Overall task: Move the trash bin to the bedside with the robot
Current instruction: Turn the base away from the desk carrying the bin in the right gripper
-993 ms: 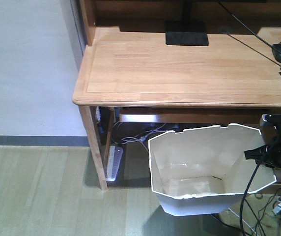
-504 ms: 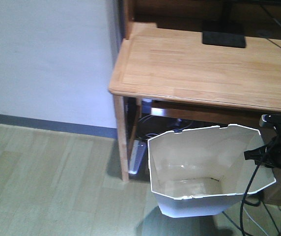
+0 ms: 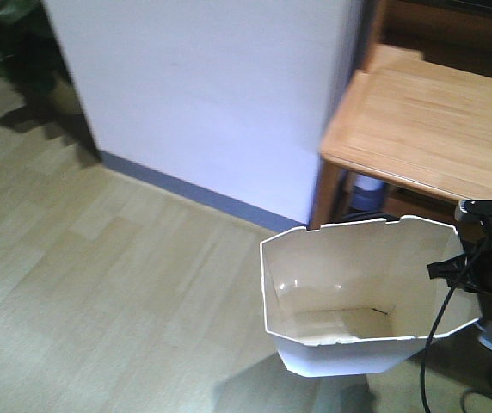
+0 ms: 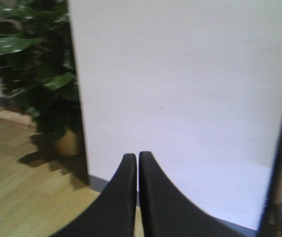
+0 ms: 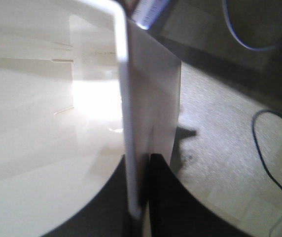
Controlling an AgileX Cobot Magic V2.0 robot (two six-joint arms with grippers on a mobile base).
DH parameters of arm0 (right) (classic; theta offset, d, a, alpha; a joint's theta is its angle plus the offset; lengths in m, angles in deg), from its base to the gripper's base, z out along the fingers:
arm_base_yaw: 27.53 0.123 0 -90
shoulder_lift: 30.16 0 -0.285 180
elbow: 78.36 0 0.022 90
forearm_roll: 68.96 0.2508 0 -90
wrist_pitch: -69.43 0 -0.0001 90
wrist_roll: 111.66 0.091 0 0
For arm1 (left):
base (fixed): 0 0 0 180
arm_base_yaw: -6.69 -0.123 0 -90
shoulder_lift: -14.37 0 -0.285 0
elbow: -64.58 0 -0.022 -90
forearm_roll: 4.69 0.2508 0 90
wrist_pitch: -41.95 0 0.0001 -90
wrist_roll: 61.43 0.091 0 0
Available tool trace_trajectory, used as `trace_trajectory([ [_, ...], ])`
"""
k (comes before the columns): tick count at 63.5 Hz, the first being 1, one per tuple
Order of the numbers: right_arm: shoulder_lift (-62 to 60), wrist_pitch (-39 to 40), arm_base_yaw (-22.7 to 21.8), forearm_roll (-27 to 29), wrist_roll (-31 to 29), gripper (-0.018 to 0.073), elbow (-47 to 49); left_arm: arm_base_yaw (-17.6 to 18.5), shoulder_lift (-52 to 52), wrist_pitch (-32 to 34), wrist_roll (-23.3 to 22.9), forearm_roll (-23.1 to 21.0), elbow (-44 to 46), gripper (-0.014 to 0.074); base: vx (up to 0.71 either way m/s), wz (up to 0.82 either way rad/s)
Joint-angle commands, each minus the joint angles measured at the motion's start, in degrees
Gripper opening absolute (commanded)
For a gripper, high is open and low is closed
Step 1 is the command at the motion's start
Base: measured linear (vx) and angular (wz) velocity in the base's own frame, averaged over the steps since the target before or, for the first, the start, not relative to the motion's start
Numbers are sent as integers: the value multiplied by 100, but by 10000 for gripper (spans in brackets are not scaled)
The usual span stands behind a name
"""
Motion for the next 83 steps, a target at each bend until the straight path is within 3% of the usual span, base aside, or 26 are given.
trace_trajectory([
  [1, -366, -561, -8, 323, 79, -6, 132, 18, 55, 410, -53, -51, -158, -6, -4, 71],
  [83, -366, -569, -8, 323, 79, -6, 132, 18, 55, 410, -53, -51, -158, -6, 5, 59],
])
